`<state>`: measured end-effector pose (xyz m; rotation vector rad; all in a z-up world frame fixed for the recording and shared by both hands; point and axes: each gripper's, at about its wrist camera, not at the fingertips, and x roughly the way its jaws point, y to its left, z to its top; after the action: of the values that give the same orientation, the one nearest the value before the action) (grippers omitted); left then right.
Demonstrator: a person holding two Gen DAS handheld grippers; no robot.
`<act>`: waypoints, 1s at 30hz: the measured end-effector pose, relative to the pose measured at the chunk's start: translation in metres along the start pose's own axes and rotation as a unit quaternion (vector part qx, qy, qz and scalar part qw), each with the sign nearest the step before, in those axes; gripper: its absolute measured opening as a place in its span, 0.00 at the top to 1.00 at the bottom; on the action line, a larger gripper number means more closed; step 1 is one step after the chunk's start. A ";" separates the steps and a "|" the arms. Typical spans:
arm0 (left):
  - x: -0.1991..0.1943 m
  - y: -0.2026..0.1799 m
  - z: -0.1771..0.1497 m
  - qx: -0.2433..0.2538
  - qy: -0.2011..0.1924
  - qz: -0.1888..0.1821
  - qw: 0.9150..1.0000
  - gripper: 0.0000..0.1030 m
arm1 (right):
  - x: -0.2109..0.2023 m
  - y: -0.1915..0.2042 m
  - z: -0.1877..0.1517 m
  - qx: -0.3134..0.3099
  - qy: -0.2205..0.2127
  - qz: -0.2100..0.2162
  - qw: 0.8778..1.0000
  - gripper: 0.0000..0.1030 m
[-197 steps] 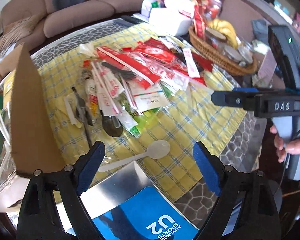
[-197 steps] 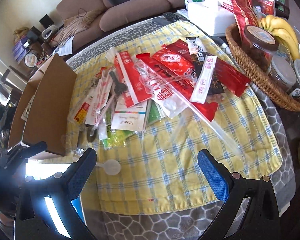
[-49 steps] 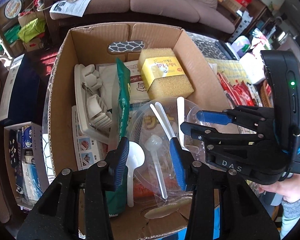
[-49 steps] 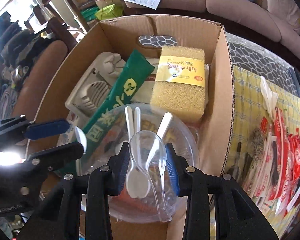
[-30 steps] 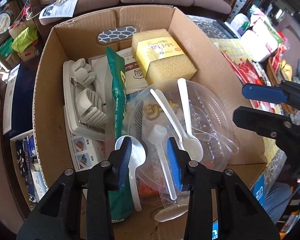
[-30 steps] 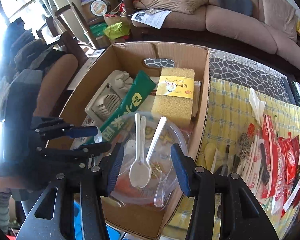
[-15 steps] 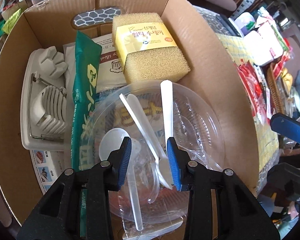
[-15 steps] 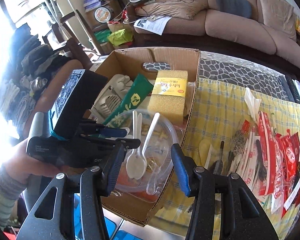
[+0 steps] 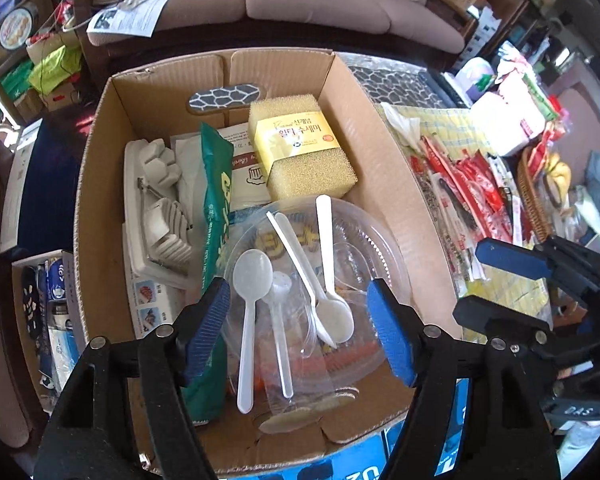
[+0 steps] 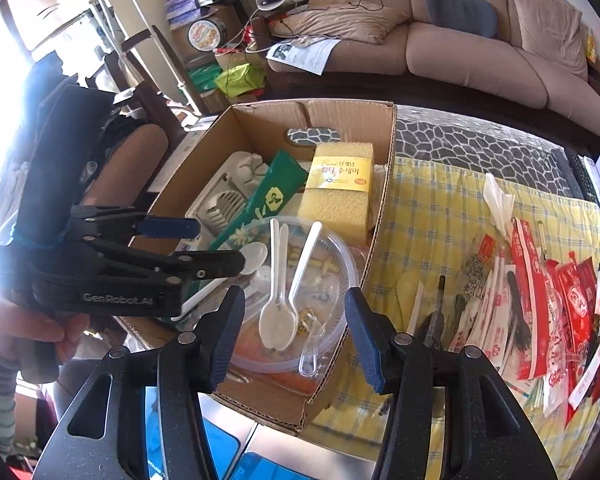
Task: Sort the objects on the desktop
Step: 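Lower the spoon into the clear bowl and open the left gripper, then move the left tool back over the utensil packets on the table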
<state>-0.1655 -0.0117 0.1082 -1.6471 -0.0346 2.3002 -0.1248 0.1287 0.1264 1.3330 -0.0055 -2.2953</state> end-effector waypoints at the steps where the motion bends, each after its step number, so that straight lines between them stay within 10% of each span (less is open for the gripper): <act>1: -0.005 0.001 -0.004 -0.001 -0.003 -0.001 1.000 0.34 | -0.001 0.001 -0.001 0.000 0.001 -0.002 1.000 0.47; 30: -0.085 -0.017 -0.099 0.024 -0.093 0.016 0.995 0.11 | -0.029 0.020 -0.050 -0.001 -0.011 -0.084 0.996 0.12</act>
<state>-0.0450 -0.0340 0.1558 -1.4172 0.0059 2.4517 -0.0641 0.1347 0.1283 1.3529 0.1050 -2.4477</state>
